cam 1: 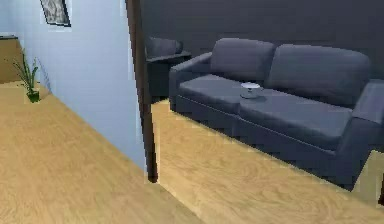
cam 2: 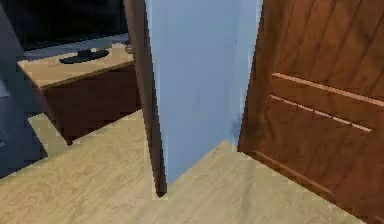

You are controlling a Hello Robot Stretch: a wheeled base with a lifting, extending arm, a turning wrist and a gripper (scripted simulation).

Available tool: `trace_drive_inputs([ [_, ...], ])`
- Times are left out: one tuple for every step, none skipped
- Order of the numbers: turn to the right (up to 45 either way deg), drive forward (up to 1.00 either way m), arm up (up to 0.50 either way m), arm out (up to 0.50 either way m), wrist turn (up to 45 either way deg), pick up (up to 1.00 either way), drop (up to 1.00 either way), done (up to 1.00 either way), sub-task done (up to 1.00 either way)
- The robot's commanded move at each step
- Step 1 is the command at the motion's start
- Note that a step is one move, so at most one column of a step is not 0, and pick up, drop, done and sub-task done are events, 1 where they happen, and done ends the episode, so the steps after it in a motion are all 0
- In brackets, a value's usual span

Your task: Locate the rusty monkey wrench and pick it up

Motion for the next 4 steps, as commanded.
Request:
trace_drive_inputs([
  [42.0,0.0,0.0,0.0,0.0,0.0,0.0,0.0,0.0],
  [0.0,0.05,0.0,0.0,0.0,0.0,0.0,0.0,0.0],
  [-45.0,0.0,0.0,0.0,0.0,0.0,0.0,0.0,0.0],
  [-42.0,0.0,0.0,0.0,0.0,0.0,0.0,0.0,0.0],
])
